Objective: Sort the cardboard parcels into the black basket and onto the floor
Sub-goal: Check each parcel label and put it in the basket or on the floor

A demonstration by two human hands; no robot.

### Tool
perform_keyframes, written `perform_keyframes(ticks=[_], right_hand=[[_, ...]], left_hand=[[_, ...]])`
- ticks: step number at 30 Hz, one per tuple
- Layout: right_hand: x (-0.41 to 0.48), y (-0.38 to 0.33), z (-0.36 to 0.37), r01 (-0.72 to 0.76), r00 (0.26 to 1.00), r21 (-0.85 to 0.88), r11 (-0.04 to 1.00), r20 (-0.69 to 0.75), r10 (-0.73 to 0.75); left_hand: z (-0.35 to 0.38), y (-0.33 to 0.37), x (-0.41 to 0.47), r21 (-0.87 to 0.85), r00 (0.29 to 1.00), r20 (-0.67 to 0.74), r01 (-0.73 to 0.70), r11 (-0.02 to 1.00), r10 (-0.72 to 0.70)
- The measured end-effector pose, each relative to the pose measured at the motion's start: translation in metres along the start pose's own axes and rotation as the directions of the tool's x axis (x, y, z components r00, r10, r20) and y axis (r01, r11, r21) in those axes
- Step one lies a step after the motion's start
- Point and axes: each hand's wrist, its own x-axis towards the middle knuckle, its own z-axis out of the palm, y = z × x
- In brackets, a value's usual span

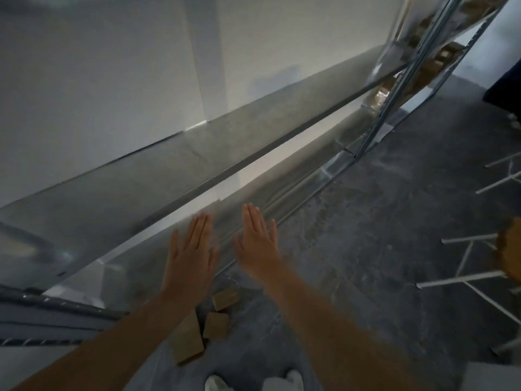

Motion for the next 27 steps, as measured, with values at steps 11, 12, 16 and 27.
perform_keyframes(ticks=[11,12,16,27], right_hand=[[0.002,0.142,0.203,-0.462,0.844,0.141,0.876,0.372,0.385],[0.001,0.160,0.225,-0.465,0.836,0.114,0.878,0.384,0.393],[0.003,0.234,0.313,-0.479,0.776,0.005,0.878,0.469,0.421],[0.092,0.330,0.542,-0.446,0.683,0.059,0.893,0.668,0.296]], left_hand=[[0.214,-0.005,-0.089,-0.086,0.903,0.420,0.142,0.986,-0.093],[0.240,-0.007,-0.095,-0.080,0.884,0.449,0.184,0.980,-0.129],[0.349,-0.016,-0.102,-0.076,0.760,0.564,0.437,0.896,-0.323],[0.611,-0.069,-0.082,-0.114,0.486,0.628,0.830,0.546,-0.608]])
